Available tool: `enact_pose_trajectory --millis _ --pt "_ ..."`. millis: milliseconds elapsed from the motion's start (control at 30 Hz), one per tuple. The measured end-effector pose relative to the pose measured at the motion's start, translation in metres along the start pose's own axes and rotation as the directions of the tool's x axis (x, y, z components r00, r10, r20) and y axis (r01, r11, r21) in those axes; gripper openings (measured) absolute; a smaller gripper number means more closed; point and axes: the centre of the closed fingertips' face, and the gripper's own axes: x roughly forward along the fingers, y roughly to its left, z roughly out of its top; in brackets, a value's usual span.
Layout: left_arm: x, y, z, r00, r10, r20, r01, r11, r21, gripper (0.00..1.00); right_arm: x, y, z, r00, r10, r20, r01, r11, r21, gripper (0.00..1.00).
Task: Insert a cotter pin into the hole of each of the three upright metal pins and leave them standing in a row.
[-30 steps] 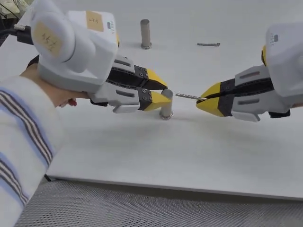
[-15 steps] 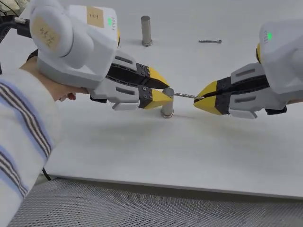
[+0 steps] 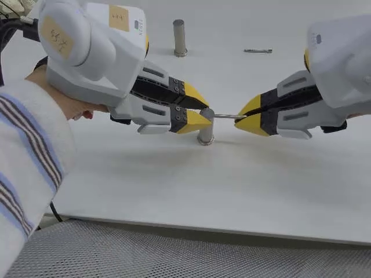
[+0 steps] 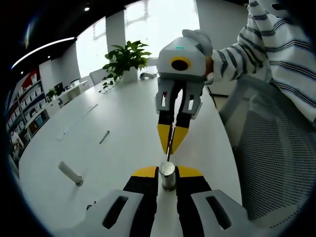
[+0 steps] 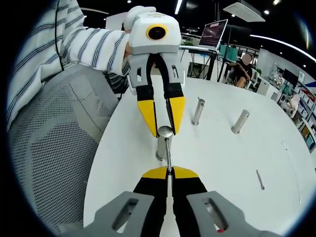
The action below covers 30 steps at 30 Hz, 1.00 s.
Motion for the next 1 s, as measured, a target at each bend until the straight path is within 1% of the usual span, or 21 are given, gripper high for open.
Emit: enact_pose_trajectory --millis 67,133,233,267,300,367,400,467,533,567,600,633,700,800,833,900,933,1000 --pt "0.001 0.001 0.0 1.0 0.0 0.0 0.0 1.0 0.006 0.09 0.001 0.0 -0.002 1.0 0.004 -0.007 -0.004 1.0 0.008 0.0" --pt "0.0 0.001 0.0 1.0 -0.001 -0.002 0.001 1.0 0.004 0.09 0.005 -0.003 -0.005 0.9999 0.003 -0.017 -0.003 1.0 -0.006 0.0" --pt "0.0 0.002 0.0 1.0 -0.002 -0.004 0.002 1.0 0.003 0.09 0.006 -0.005 -0.005 0.9999 0.003 -0.015 -0.003 1.0 -0.001 0.0" --pt "0.0 0.002 -0.001 1.0 -0.002 -0.005 0.002 1.0 0.002 0.09 0.007 -0.005 -0.004 1.0 0.006 -0.003 -0.006 1.0 0.014 0.0" --pt "0.001 0.002 0.0 1.0 -0.003 -0.004 0.003 1.0 0.004 0.09 0.009 -0.002 -0.002 0.9997 0.02 0.012 -0.02 0.999 0.029 0.0" --pt "0.005 0.001 0.0 0.9999 -0.007 -0.009 0.007 1.0 0.005 0.09 0.013 -0.002 0.0 0.9998 0.018 0.004 -0.018 1.0 0.013 0.0" --pt "0.006 0.001 0.0 0.9999 -0.009 -0.01 0.009 1.0 0.005 0.09 0.018 -0.003 0.0 0.9998 0.021 0.0 -0.021 1.0 -0.001 0.0" --pt "0.008 0.001 0.001 0.9999 -0.012 -0.012 0.012 1.0 0.005 0.09 0.022 -0.001 0.005 0.9995 0.031 0.011 -0.031 1.0 -0.002 0.0" --pt "0.011 -0.002 0.003 0.9998 -0.015 -0.014 0.015 1.0 0.007 0.09 0.026 -0.001 0.005 0.9994 0.033 0.01 -0.033 0.999 -0.008 0.0" --pt "0.012 -0.002 0.004 0.9998 -0.014 -0.016 0.014 1.0 0.01 0.09 0.025 -0.001 0.005 0.9996 0.027 -0.001 -0.027 1.0 -0.016 0.0" --pt "0.011 -0.002 0.004 0.9998 -0.015 -0.017 0.015 1.0 0.008 0.09 0.026 -0.002 0.005 0.9995 0.031 0.003 -0.031 0.999 -0.013 0.0" --pt "0.011 -0.002 0.004 0.9998 -0.014 -0.016 0.014 1.0 0.008 0.09 0.024 -0.001 0.006 0.9994 0.033 0.009 -0.033 0.999 -0.009 0.0" --pt "0.012 -0.003 0.004 0.9998 -0.015 -0.013 0.015 1.0 0.009 0.09 0.024 0.0 0.008 0.9992 0.033 0.022 -0.033 0.999 -0.027 0.0" --pt "0.012 -0.004 0.005 0.9997 -0.02 -0.012 0.02 1.0 0.009 0.09 0.024 0.001 0.01 0.9991 0.033 0.026 -0.032 0.999 -0.037 0.0" --pt "0.012 -0.003 0.005 0.9997 -0.02 -0.012 0.02 1.0 0.009 0.09 0.023 0.001 0.011 0.9991 0.033 0.026 -0.032 0.999 -0.042 0.02" --pt "0.012 -0.003 0.005 0.9998 -0.018 -0.011 0.018 1.0 0.005 0.09 0.023 0.002 0.012 0.9994 0.03 0.019 -0.028 0.998 -0.055 0.13" --pt "0.011 -0.003 0.005 0.9998 -0.018 -0.011 0.018 1.0 0.005 0.09 0.023 0.002 0.011 0.9995 0.028 0.013 -0.027 0.998 -0.058 0.17" --pt "0.011 -0.003 0.005 0.9998 -0.016 -0.013 0.016 1.0 0.008 0.09 0.021 0.001 0.01 0.9996 0.025 0.011 -0.024 0.998 -0.06 0.13"
